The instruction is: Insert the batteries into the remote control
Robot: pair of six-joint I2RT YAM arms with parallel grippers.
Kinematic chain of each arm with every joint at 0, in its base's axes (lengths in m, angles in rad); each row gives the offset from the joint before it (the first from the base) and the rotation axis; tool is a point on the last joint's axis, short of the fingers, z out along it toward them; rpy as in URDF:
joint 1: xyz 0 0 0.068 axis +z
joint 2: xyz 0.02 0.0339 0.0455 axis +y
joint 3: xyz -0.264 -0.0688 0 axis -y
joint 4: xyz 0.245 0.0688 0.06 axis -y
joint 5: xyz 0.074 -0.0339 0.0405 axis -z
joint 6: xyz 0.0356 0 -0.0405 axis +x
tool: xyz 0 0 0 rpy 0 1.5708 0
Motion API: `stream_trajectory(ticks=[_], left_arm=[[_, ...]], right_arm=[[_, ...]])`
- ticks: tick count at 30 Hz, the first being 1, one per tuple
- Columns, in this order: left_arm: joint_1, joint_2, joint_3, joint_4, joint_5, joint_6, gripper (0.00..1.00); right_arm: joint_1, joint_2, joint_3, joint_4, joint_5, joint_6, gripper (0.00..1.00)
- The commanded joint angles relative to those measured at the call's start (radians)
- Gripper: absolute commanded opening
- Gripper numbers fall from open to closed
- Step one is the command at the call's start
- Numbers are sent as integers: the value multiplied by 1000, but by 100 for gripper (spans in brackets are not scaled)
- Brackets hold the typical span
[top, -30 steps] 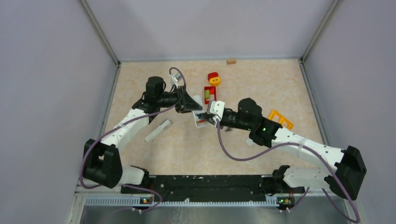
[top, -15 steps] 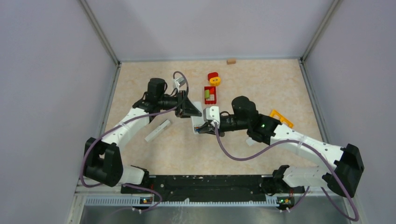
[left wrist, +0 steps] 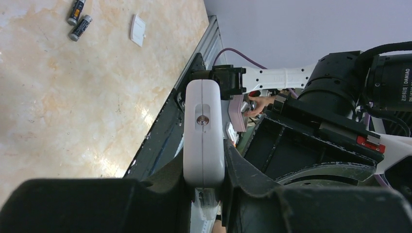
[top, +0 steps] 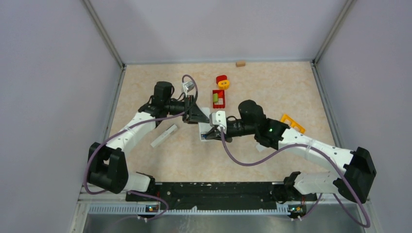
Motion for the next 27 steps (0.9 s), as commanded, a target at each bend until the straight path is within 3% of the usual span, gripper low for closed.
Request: stream_trajectory(ticks=[1, 15, 21, 27], left_arm=[[5, -8, 34, 28, 44, 19, 0], [5, -3, 22, 83, 41, -46, 0], [5, -2, 22, 76, 42, -35, 0], [5, 10, 26, 72, 41, -30, 0]], right_arm=[[11, 5, 35, 60, -23, -18, 0], [11, 18, 23, 33, -35, -38, 4], [12, 20, 33, 0, -10, -47, 17], [11, 19, 65, -61, 8, -59, 23]])
